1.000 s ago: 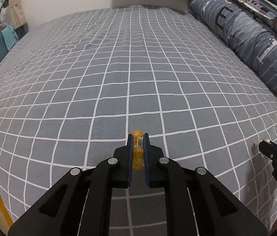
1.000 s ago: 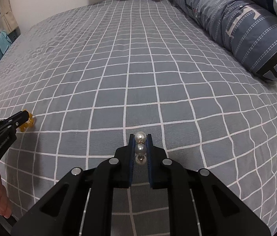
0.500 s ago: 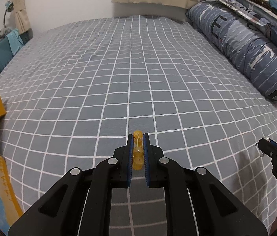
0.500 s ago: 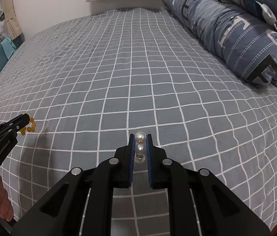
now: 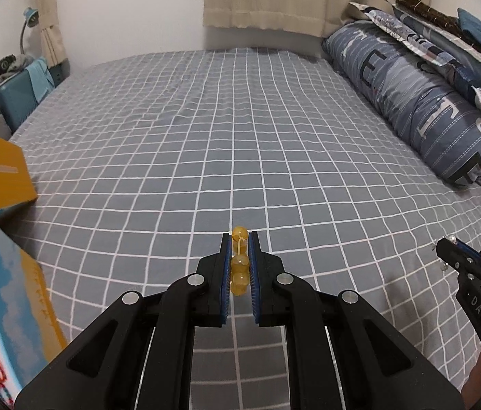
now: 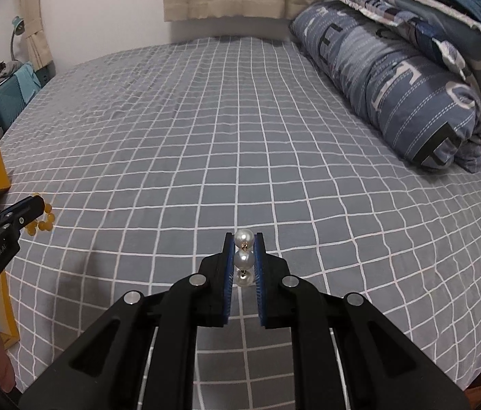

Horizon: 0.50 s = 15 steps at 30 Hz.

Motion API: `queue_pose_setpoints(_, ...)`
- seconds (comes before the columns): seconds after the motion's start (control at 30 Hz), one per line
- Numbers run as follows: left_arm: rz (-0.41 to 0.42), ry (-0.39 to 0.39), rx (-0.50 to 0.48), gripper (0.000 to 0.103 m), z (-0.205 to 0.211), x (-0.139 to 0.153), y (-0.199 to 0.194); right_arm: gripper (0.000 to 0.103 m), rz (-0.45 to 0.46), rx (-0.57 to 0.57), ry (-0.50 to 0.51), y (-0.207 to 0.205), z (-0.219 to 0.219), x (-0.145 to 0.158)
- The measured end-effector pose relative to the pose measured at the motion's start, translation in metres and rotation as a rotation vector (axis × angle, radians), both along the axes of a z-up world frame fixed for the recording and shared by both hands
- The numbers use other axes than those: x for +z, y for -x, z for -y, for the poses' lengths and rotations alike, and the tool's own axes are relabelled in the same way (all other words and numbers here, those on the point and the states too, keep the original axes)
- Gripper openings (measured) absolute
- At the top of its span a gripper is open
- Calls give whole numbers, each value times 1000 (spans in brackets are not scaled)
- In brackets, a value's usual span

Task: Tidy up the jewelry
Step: 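Carry both held items over the open white box with both tools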

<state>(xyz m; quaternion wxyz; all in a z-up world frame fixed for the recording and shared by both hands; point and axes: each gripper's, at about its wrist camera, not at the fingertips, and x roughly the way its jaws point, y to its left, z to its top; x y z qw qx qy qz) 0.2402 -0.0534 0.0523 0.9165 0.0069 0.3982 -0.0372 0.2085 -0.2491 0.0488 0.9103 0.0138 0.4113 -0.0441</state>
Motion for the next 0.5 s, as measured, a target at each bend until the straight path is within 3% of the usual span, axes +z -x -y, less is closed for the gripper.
queue_pose_setpoints(0.5,35,-31,45,9,-34,31,54,10,63,47,-11,38,-33,32)
